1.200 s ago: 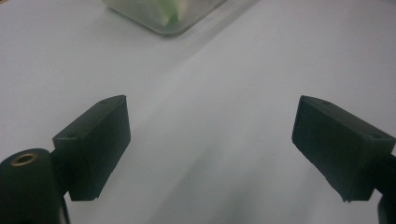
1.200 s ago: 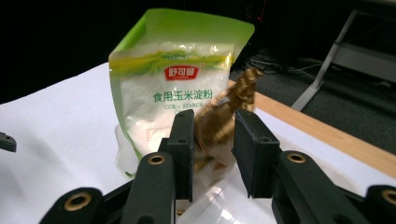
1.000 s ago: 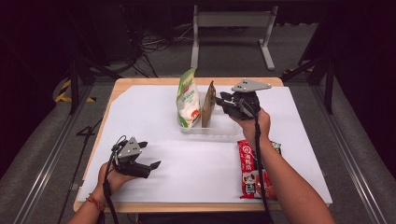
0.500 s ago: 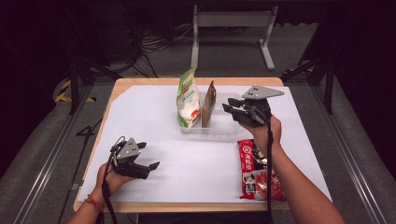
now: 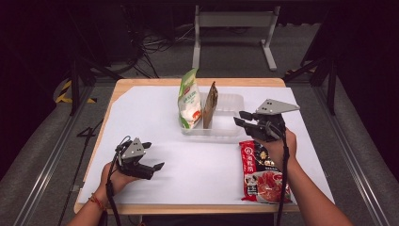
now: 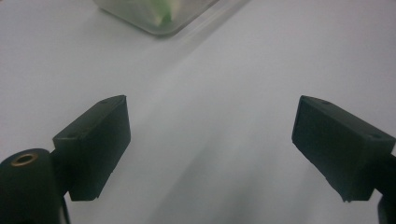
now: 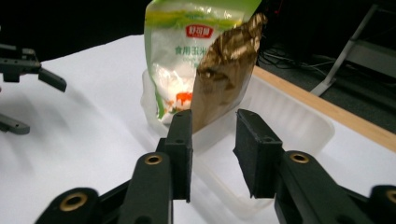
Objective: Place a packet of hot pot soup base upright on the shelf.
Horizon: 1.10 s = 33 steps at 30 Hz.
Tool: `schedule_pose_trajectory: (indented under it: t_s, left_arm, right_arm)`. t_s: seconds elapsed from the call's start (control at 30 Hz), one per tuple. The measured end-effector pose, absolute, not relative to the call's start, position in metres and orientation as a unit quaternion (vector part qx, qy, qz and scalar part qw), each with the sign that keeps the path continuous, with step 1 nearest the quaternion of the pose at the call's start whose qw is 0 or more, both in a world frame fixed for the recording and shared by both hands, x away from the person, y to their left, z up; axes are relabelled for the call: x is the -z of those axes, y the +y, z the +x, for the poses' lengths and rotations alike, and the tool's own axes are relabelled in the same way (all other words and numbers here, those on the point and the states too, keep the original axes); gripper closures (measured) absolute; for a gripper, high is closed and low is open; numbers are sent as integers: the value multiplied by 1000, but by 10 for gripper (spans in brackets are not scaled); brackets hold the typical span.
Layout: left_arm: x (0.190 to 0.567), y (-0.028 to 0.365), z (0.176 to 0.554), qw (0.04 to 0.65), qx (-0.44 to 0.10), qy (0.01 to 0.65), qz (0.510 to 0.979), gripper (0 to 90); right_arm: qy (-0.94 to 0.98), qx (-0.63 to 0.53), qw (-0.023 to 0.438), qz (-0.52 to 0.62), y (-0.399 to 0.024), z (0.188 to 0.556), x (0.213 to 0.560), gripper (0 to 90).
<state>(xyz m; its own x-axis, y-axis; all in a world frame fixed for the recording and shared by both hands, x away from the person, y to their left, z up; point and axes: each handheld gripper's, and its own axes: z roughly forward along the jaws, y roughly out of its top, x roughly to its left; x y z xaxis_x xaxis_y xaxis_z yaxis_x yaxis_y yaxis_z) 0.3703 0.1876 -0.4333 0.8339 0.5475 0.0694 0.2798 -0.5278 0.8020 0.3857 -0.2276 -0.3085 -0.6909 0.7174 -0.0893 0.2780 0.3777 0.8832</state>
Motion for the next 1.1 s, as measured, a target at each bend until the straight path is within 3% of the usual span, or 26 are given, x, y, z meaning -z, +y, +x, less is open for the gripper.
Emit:
schedule_pose_trajectory:
  t_s: [0.5,0.8,1.1]
  left_arm:
    - [434,165,378,412,-151,208,874,122]
    - [435,162,380,411,-149,201,877,122]
    - [435,161,379,410,-148,201,877,123]
  right_arm:
    - [812,-422,237,325,-259,364,345,556]
    - [817,-401,237,341,-280,354,363,553]
    - [807,-395,235,371,-316,344,375,734]
